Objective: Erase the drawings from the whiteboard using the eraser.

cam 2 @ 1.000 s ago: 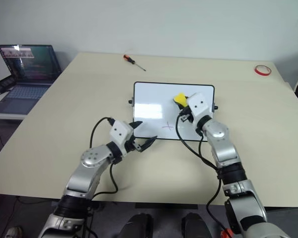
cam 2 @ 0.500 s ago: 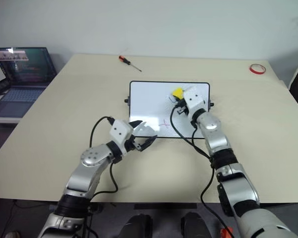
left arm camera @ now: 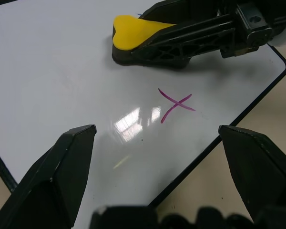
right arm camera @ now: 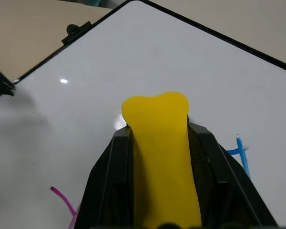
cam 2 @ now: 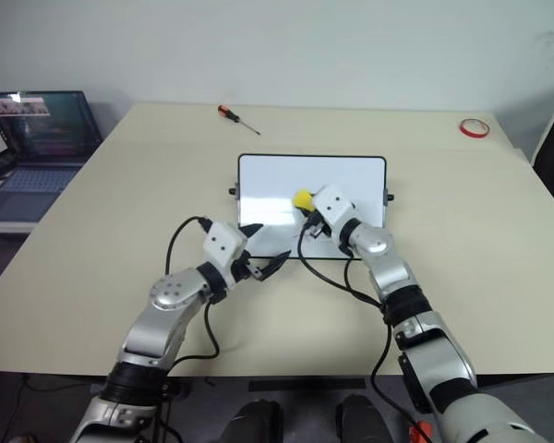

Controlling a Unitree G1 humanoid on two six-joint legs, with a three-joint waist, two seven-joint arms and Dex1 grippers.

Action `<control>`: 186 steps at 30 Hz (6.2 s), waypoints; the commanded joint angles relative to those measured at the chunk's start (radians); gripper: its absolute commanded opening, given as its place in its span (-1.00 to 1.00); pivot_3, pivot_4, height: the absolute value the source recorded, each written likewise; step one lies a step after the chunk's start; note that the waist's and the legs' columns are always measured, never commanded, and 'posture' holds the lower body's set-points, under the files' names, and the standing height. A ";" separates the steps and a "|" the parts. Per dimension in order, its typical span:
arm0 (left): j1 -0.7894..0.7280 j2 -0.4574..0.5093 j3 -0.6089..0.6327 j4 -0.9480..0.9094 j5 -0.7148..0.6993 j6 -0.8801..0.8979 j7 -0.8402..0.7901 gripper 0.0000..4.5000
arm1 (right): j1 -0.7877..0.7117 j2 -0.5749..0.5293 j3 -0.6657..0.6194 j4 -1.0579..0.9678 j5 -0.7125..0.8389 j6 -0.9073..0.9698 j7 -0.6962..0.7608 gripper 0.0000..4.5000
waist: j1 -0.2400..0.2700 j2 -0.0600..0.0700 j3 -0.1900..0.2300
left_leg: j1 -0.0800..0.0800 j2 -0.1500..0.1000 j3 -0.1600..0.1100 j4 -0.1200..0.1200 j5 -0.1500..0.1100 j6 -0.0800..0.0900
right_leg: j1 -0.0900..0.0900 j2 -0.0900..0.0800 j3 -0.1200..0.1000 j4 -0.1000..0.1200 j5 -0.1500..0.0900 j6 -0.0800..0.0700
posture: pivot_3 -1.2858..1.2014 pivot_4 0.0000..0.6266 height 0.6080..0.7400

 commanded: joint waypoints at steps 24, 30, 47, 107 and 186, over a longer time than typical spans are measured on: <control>-0.036 -0.001 -0.006 0.001 0.001 -0.039 -0.022 1.00 | 0.117 -0.088 -0.006 -0.089 -0.090 0.146 -0.095 -0.46 | 0.008 0.000 -0.001 | 0.005 0.000 0.001 0.000 0.001 0.001 | 0.005 0.001 0.000 0.001 0.000 -0.001 | 0.03 -0.52 1.00; -0.035 -0.004 -0.010 0.004 0.003 -0.041 -0.022 1.00 | 0.054 -0.111 -0.049 -0.009 -0.112 0.154 -0.252 -0.46 | 0.022 -0.001 -0.001 | 0.006 0.000 0.000 0.000 0.005 0.003 | 0.007 0.001 -0.001 -0.002 0.003 -0.001 | 0.03 -0.52 1.00; -0.048 -0.004 -0.010 0.015 0.004 -0.044 -0.024 1.00 | 0.228 -0.114 0.030 -0.164 -0.109 0.298 -0.049 -0.46 | 0.017 -0.002 -0.008 | 0.017 0.001 -0.003 -0.003 0.005 0.003 | 0.020 0.000 -0.001 -0.010 0.002 0.004 | 0.03 -0.52 1.00; 0.285 0.017 0.049 -0.318 -0.049 0.096 0.076 1.00 | 0.404 -0.071 -0.003 -0.567 0.028 0.105 0.002 -0.46 | 0.017 -0.001 0.005 | -0.001 0.000 0.001 -0.016 0.004 0.000 | -0.002 0.000 -0.001 -0.013 0.001 -0.002 | 0.03 -0.52 1.00; 0.249 0.029 0.042 -0.301 -0.039 0.085 0.086 1.00 | 0.184 -0.051 0.127 -0.142 -0.181 0.028 -0.068 -0.46 | 0.010 -0.003 0.000 | 0.018 0.003 0.000 -0.017 0.009 0.000 | 0.014 -0.001 0.000 -0.011 0.001 -0.002 | 0.03 -0.52 1.00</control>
